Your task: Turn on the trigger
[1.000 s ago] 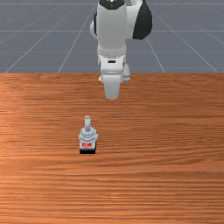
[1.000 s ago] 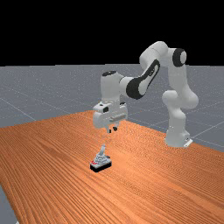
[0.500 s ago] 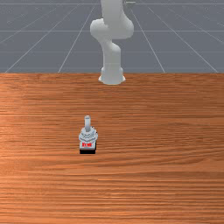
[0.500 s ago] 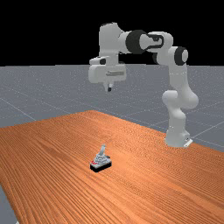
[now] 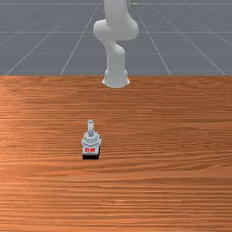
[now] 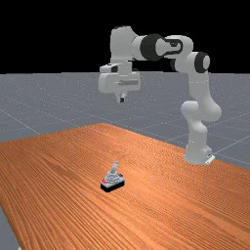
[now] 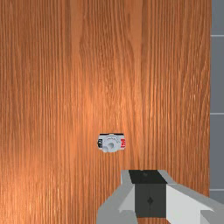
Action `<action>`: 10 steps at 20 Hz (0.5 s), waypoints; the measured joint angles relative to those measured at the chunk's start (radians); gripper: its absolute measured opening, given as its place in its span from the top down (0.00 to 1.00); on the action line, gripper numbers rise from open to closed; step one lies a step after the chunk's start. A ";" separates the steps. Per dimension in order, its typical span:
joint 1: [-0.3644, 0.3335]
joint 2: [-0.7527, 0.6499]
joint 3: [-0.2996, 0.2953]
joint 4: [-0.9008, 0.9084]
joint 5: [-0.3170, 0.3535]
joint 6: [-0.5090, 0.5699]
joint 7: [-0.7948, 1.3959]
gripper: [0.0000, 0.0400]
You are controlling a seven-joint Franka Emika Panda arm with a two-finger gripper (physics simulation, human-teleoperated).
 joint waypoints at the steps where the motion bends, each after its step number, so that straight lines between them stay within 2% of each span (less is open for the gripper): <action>1: -0.001 0.000 0.000 0.000 0.003 0.000 -0.001 1.00; 3: -0.003 0.000 0.002 -0.001 0.007 0.001 -0.021 1.00; 4: -0.002 -0.036 0.001 -0.068 0.007 0.080 -0.003 1.00; 7: -0.002 -0.060 0.001 -0.117 0.007 0.162 -0.002 1.00; 8: -0.022 -0.004 0.007 -0.018 0.102 0.030 -0.042 1.00; 9: -0.034 -0.005 0.011 -0.033 0.157 0.036 -0.066 1.00; 10: -0.040 -0.006 0.012 -0.049 0.179 0.048 -0.077 1.00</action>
